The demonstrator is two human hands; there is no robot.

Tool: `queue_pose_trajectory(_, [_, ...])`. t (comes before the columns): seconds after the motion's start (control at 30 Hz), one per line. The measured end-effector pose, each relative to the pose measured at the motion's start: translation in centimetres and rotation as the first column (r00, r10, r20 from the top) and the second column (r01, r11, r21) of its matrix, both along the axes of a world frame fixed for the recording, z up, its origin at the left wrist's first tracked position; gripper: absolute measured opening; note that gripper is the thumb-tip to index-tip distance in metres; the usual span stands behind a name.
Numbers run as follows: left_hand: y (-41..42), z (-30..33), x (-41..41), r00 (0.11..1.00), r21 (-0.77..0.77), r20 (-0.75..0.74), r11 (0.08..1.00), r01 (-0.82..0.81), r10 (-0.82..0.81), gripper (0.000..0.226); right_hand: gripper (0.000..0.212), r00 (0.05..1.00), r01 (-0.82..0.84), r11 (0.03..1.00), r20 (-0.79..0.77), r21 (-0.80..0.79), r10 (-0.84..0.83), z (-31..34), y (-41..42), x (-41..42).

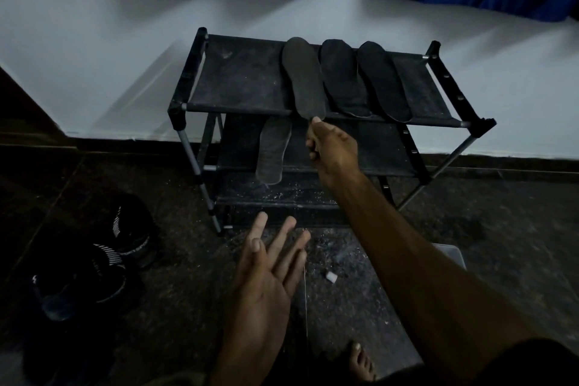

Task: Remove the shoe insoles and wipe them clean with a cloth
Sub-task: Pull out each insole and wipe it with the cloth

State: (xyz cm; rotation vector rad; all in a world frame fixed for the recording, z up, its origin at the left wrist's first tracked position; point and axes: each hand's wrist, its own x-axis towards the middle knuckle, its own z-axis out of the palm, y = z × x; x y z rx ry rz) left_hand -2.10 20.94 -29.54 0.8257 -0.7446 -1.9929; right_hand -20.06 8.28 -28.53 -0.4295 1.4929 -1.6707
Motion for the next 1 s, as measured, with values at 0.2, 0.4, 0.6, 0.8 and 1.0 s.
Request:
queue_pose_trajectory(0.2, [-0.1,0.3,0.3,1.000,-0.004,-0.001,1.000,-0.005,0.005,0.054,0.029,0.998,0.062,0.998,0.014,-0.001,-0.062,0.4,-1.1,0.3])
queue_pose_trajectory(0.4, [-0.2,0.3,0.4,1.000,-0.021,0.011,1.000,-0.021,0.021,0.052,0.029,0.998,0.069,0.998,0.007,0.001,-0.069,0.6,-1.3,0.5])
queue_pose_trajectory(0.6, [-0.3,0.6,0.5,0.999,-0.003,-0.006,0.999,-0.033,0.033,0.048,0.031,0.998,0.060,0.998,-0.032,0.003,-0.060,0.1,-0.4,0.8])
queue_pose_trajectory(0.8, [-0.5,1.3,1.4,0.995,0.039,-0.097,0.999,-0.029,0.033,0.056,0.031,0.990,0.007,0.968,-0.138,0.252,0.029,-4.4,3.0,2.1])
queue_pose_trajectory(1.0, [-1.4,0.8,2.1,0.984,0.106,-0.162,0.993,-0.059,0.076,0.061,0.032,0.991,-0.068,0.883,-0.072,0.464,0.114,-8.9,2.9,3.5])
